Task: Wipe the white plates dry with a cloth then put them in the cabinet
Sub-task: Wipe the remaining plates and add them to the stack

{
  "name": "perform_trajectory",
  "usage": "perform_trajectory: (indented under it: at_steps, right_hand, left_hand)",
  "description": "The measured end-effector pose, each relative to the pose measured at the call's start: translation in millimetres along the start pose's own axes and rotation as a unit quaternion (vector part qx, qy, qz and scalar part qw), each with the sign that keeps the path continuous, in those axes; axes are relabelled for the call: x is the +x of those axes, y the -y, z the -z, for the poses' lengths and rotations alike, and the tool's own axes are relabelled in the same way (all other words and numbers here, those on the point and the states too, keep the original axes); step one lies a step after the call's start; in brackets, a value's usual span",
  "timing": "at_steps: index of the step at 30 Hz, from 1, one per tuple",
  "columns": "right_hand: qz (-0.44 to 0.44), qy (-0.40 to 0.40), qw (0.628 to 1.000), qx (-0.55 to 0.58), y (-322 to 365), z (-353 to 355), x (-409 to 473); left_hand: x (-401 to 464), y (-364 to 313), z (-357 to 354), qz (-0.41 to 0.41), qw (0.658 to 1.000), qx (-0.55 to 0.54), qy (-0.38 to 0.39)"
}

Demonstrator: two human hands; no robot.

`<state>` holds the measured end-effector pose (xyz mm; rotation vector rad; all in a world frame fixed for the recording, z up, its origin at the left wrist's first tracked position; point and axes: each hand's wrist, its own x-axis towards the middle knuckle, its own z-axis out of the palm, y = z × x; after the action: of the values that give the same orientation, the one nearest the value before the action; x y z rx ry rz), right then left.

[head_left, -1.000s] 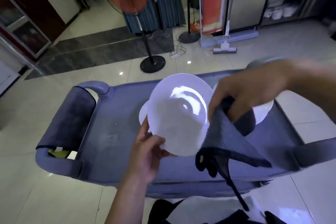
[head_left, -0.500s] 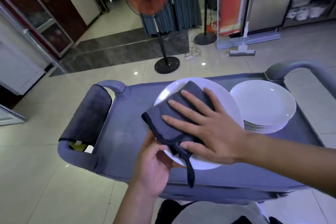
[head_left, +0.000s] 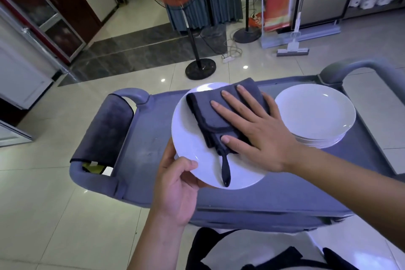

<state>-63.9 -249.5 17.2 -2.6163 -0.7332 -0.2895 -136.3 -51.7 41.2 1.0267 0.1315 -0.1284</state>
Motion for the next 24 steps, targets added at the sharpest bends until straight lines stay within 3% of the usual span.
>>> perform_trajectory:
  at_steps: [5, 9, 12, 16, 20, 24]
  right_hand:
    - [-0.028, 0.047, 0.993, 0.107, 10, -9, -33]
    - [0.000, 0.102, 0.992, 0.068, 9, -17, -47]
    - [0.049, 0.089, 0.993, 0.061, 6, -22, -52]
    - [0.070, 0.092, 0.977, 0.177, -2, -14, -54]
    - [-0.016, 0.101, 0.934, 0.343, -23, 14, -38]
    - [-0.144, 0.042, 0.943, 0.296, -47, 25, -24]
  left_hand:
    - [5, -7, 3, -0.025, 0.999, 0.018, -0.026]
    - [10, -3, 4, -0.025, 0.998, 0.032, -0.050]
    - [15, 3, 5, -0.016, 0.996, 0.027, -0.085]
    - [23, 8, 6, -0.010, 0.989, 0.009, -0.144]
    - [27, 16, 13, 0.040, 0.985, -0.007, -0.169]
    - [22, 26, 13, 0.079, 0.980, -0.017, -0.180]
